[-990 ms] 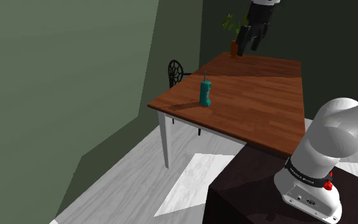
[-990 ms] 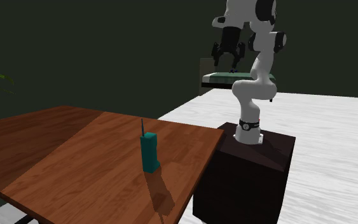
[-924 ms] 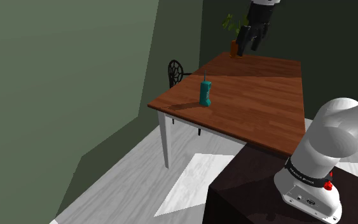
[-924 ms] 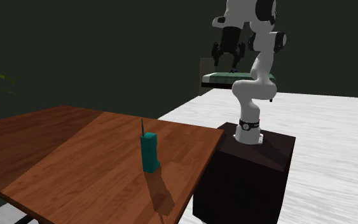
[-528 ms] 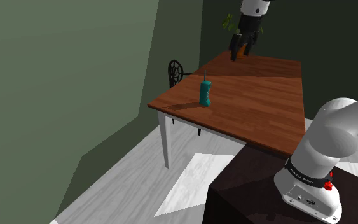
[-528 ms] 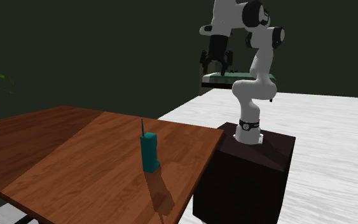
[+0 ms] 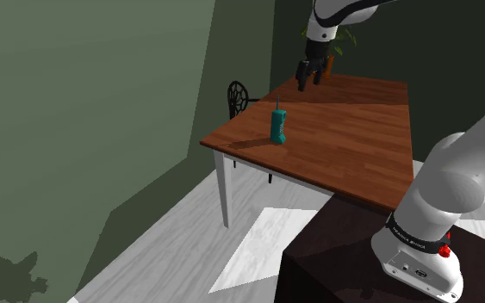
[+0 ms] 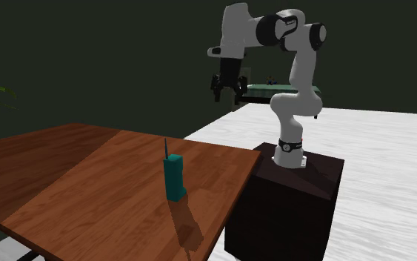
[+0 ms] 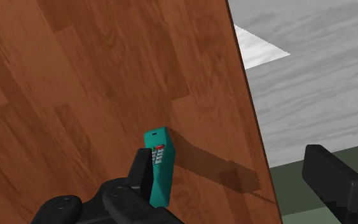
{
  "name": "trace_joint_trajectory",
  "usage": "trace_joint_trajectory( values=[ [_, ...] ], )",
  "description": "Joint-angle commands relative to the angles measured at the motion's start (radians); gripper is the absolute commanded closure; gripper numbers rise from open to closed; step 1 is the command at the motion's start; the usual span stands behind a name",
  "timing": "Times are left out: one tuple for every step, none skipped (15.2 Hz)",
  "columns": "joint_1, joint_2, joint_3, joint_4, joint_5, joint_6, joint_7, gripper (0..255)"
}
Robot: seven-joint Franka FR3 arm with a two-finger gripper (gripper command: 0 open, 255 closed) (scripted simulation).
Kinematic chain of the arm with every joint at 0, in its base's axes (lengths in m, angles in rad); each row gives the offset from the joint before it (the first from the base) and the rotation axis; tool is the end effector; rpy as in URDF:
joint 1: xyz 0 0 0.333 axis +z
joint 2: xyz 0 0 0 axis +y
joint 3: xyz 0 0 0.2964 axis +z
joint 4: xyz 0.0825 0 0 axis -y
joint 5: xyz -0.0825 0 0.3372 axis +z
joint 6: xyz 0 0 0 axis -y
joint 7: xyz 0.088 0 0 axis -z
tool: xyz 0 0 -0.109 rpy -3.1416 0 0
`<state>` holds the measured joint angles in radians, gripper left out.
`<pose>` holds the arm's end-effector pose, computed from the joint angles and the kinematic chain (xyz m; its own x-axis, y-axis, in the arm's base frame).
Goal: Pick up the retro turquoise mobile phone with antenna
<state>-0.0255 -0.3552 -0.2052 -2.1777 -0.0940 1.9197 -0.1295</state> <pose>0.4065 -0.1116 0.5320 0.9942 -0.0621 0.0875 -0.0651 -0.9974 0.0315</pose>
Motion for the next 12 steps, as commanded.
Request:
trace_joint_trajectory(
  values=[
    [0.002,0.072,-0.020,0.026,0.013,0.036,-0.031,0],
    [0.001,0.110,-0.030,0.044,0.021,0.050,-0.049,0],
    [0.001,0.148,-0.040,0.064,0.030,0.063,-0.066,0],
    [0.000,0.187,-0.049,0.086,0.041,0.075,-0.085,0],
    [-0.001,0.226,-0.057,0.108,0.052,0.086,-0.103,0],
    [-0.003,0.266,-0.065,0.132,0.065,0.096,-0.122,0],
    [-0.005,0.306,-0.072,0.157,0.078,0.104,-0.140,0],
    [-0.008,0.347,-0.077,0.183,0.091,0.112,-0.159,0],
    [-0.012,0.387,-0.082,0.211,0.106,0.118,-0.178,0],
    [-0.018,0.428,-0.085,0.240,0.120,0.122,-0.196,0],
    [-0.023,0.470,-0.088,0.271,0.135,0.125,-0.214,0],
    [-0.030,0.511,-0.089,0.303,0.150,0.127,-0.231,0]
  ],
)
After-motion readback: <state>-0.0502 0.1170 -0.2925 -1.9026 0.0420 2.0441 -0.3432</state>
